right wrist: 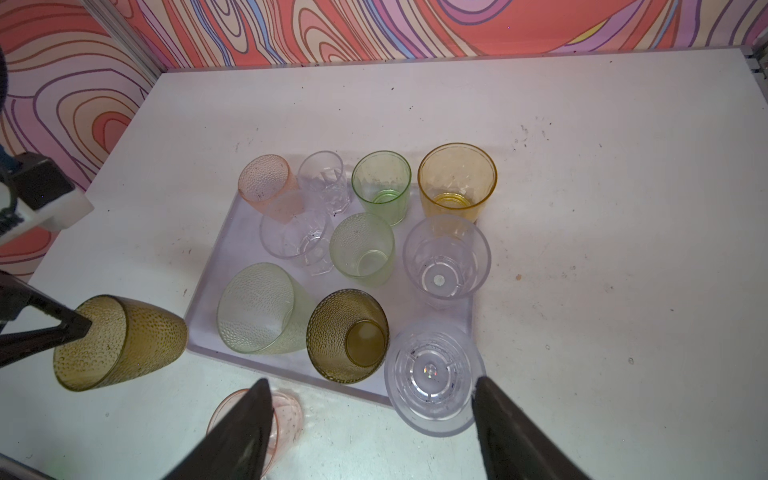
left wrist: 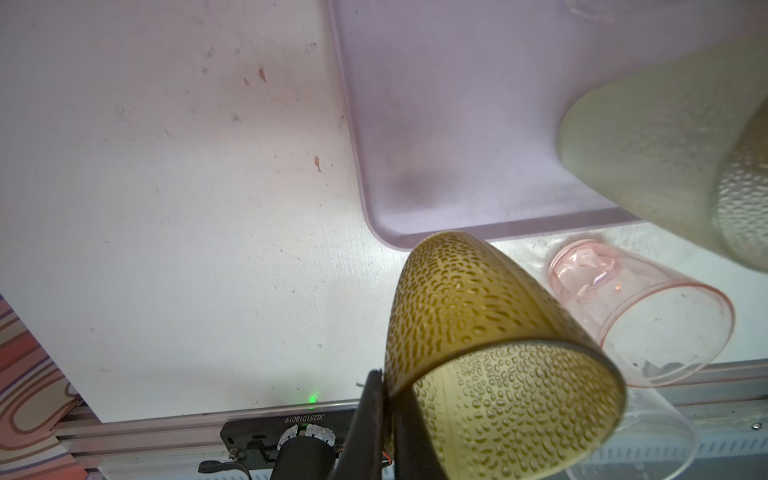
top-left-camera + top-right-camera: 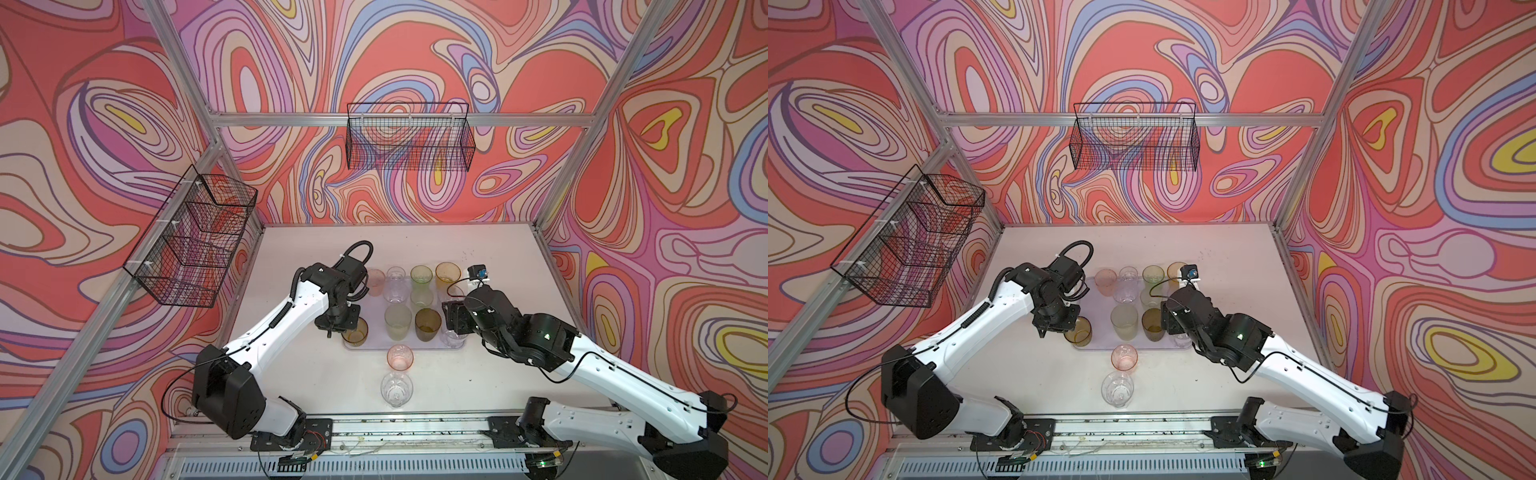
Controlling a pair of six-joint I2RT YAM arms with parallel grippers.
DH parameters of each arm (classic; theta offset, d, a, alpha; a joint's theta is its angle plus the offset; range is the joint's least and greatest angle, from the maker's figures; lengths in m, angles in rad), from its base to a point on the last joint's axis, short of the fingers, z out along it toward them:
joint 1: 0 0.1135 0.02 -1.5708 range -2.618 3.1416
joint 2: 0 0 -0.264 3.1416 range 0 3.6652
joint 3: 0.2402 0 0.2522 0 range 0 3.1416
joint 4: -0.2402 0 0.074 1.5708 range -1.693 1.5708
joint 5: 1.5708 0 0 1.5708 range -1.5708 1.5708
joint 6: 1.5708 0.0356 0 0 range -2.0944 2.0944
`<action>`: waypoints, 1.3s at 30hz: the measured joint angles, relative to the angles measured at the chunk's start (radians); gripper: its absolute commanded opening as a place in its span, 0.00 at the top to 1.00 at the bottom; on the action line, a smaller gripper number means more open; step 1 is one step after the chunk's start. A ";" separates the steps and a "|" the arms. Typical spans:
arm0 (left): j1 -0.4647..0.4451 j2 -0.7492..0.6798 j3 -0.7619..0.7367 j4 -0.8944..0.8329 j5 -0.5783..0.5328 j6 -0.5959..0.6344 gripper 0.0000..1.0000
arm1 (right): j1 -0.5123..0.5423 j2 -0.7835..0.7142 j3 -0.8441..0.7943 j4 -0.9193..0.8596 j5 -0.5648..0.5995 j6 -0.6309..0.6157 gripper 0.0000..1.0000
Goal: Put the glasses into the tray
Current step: 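Lift the olive dimpled glass with the left gripper toward the tray, then lower the olive glass onto the tray beside the pink glass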
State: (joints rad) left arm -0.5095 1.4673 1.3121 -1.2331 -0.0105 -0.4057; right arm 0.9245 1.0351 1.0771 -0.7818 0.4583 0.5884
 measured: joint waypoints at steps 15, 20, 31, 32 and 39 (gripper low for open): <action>0.066 0.260 0.218 0.013 0.030 0.068 1.00 | 0.000 -0.001 0.000 -0.017 -0.007 0.000 0.22; 0.071 0.352 0.286 0.025 0.039 0.077 1.00 | 0.000 -0.006 0.000 -0.025 -0.010 0.000 0.22; 0.083 0.486 0.389 0.029 0.044 0.092 1.00 | 0.000 -0.020 0.000 -0.040 -0.010 0.000 0.22; 0.085 0.495 0.394 0.030 0.044 0.092 1.00 | 0.000 -0.020 0.000 -0.041 -0.010 0.000 0.22; 0.086 0.552 0.435 0.031 0.055 0.092 1.00 | 0.000 -0.020 0.000 -0.043 -0.010 0.000 0.22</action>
State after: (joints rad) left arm -0.4232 2.0197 1.7473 -1.2018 0.0441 -0.3134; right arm 0.9241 1.0153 1.0771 -0.8249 0.4484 0.5884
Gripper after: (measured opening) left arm 0.078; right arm 0.783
